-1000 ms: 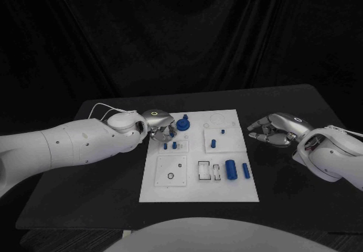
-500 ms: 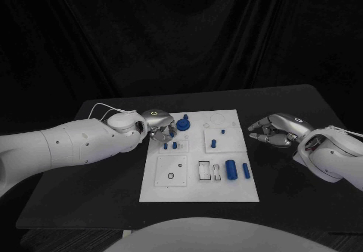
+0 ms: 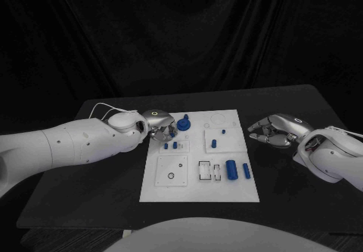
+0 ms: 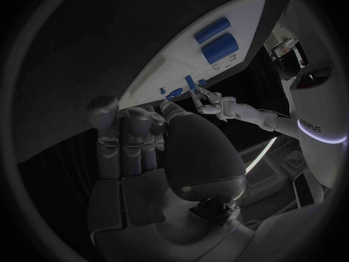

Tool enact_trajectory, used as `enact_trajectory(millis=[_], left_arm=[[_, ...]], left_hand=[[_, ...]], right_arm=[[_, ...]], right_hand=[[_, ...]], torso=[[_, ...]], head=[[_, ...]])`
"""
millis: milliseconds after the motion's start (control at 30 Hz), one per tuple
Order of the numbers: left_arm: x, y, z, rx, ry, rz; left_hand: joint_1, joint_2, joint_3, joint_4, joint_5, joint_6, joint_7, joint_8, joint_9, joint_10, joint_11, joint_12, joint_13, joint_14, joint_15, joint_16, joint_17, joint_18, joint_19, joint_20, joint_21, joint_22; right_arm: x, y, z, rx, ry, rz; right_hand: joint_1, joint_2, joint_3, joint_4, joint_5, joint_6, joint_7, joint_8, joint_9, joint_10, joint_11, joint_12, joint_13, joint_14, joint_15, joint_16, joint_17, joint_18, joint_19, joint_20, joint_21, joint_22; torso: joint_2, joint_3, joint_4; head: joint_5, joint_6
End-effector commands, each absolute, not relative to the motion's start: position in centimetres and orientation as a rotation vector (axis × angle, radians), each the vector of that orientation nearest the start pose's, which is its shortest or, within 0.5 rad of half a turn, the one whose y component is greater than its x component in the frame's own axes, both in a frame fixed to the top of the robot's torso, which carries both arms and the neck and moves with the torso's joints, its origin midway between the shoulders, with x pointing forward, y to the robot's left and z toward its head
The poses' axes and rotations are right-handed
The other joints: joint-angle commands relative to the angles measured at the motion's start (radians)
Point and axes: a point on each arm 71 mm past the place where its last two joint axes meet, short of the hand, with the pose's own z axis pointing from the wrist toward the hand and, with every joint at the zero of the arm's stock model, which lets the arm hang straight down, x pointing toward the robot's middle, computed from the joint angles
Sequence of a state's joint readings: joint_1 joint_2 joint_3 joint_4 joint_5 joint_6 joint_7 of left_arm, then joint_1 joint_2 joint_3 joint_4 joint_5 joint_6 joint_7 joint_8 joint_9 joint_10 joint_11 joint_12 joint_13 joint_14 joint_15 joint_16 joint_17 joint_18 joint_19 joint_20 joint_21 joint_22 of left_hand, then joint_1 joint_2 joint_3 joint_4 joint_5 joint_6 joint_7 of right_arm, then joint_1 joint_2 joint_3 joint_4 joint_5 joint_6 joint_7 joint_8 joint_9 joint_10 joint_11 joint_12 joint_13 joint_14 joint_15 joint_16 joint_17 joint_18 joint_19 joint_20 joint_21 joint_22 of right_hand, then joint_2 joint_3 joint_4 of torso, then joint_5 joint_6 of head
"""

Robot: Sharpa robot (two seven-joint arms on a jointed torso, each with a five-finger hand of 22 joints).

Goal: Assemble the parts on the task board

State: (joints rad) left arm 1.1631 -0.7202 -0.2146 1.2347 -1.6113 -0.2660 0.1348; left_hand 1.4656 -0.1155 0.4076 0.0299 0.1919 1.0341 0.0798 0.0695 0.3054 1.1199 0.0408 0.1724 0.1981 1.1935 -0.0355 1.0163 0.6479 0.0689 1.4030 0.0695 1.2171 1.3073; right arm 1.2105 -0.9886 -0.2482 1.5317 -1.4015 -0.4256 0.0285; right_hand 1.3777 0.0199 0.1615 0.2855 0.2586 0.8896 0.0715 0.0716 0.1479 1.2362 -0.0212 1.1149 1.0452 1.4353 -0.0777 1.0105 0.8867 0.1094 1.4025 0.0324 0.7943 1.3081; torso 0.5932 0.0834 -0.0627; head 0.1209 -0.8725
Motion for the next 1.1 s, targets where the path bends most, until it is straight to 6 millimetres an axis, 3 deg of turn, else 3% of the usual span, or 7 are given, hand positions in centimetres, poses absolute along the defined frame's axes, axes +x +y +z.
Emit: enact_trajectory(millis=[33,300,567,733,933,1100], left_arm=[[48.9,21.4,-28.3,0.520,1.837,-0.575],[49.0,21.4,-28.3,0.515,1.837,-0.569],[49.0,21.5,-28.3,0.511,1.836,-0.564],[49.1,21.7,-28.2,0.498,1.824,-0.553],[49.2,23.1,-27.9,0.467,1.793,-0.522],[49.3,24.4,-27.4,0.441,1.728,-0.507]], left_hand=[[-0.009,-0.002,0.002,-0.007,-0.008,-0.015,-0.003,-0.006,-0.003,-0.009,-0.003,-0.009,-0.001,-0.006,0.000,-0.007,-0.002,0.007,-0.007,0.001,-0.007,0.163],[-0.012,-0.003,0.006,-0.008,-0.011,-0.046,-0.014,-0.006,-0.011,-0.018,-0.002,-0.015,0.002,-0.008,0.002,-0.010,-0.005,0.008,-0.010,0.002,-0.013,0.162],[-0.015,-0.005,0.007,-0.009,-0.011,-0.055,-0.016,-0.006,-0.013,-0.019,0.000,-0.016,0.005,-0.010,0.002,-0.012,-0.007,0.008,-0.010,0.002,-0.013,0.162],[-0.021,-0.011,0.014,-0.013,-0.013,-0.129,-0.039,-0.008,-0.031,-0.020,0.005,-0.018,0.016,-0.009,0.006,-0.011,-0.005,0.008,-0.009,0.005,-0.013,0.162],[-0.028,-0.017,0.020,-0.014,-0.015,-0.189,-0.044,-0.008,-0.045,-0.015,0.011,-0.022,0.019,-0.005,0.013,-0.009,-0.003,0.007,-0.006,0.008,-0.011,0.163],[-0.044,-0.026,0.014,-0.002,-0.044,-0.345,-0.061,-0.007,-0.090,-0.017,0.016,-0.033,0.020,-0.001,0.015,-0.009,-0.001,0.007,-0.004,0.012,-0.010,0.163]], right_arm=[[44.6,-27.0,-24.3,-0.150,1.752,0.604],[44.6,-27.1,-24.3,-0.149,1.754,0.602],[44.6,-27.1,-24.3,-0.148,1.754,0.601],[44.6,-27.2,-24.3,-0.148,1.753,0.600],[44.5,-26.9,-24.2,-0.149,1.752,0.606],[44.5,-27.1,-23.5,-0.145,1.732,0.606]], right_hand=[[0.000,0.003,0.004,0.001,0.006,-0.005,-0.003,-0.003,-0.001,-0.008,0.001,-0.005,-0.001,-0.006,0.000,-0.003,-0.001,0.011,-0.004,0.003,-0.003,0.101],[-0.001,0.003,0.004,0.002,0.005,-0.004,-0.004,-0.003,-0.001,-0.008,0.001,-0.006,-0.002,-0.007,0.000,-0.006,-0.004,0.012,-0.005,0.003,-0.006,0.101],[-0.002,0.003,0.004,0.002,0.004,-0.004,-0.004,-0.003,-0.001,-0.009,0.001,-0.007,-0.003,-0.007,0.000,-0.006,-0.004,0.012,-0.006,0.003,-0.007,0.101],[-0.002,0.003,0.004,0.002,0.004,-0.004,-0.004,-0.003,-0.001,-0.009,0.001,-0.007,-0.003,-0.007,0.000,-0.006,-0.004,0.012,-0.006,0.003,-0.007,0.101],[-0.002,0.003,0.006,0.002,0.003,-0.004,-0.004,-0.003,-0.002,-0.037,0.001,-0.045,-0.044,-0.008,0.000,-0.007,-0.004,0.012,-0.006,0.003,-0.008,0.101],[-0.002,0.000,0.010,0.001,0.003,-0.003,-0.004,-0.002,-0.004,-0.064,0.001,-0.101,-0.098,-0.008,0.000,-0.008,-0.005,0.012,-0.006,0.003,-0.011,0.101]], torso=[[0.000,0.0008,-0.0004],[-0.002,0.0022,-0.0011],[-0.001,0.0008,-0.0020],[-0.001,0.0001,-0.0008],[-0.001,-0.0007,0.0000],[-0.002,-0.0008,0.0004]], head=[[-0.003,0.000],[-0.002,0.000],[0.002,0.000],[0.004,0.000],[0.017,0.000],[0.027,0.000]])
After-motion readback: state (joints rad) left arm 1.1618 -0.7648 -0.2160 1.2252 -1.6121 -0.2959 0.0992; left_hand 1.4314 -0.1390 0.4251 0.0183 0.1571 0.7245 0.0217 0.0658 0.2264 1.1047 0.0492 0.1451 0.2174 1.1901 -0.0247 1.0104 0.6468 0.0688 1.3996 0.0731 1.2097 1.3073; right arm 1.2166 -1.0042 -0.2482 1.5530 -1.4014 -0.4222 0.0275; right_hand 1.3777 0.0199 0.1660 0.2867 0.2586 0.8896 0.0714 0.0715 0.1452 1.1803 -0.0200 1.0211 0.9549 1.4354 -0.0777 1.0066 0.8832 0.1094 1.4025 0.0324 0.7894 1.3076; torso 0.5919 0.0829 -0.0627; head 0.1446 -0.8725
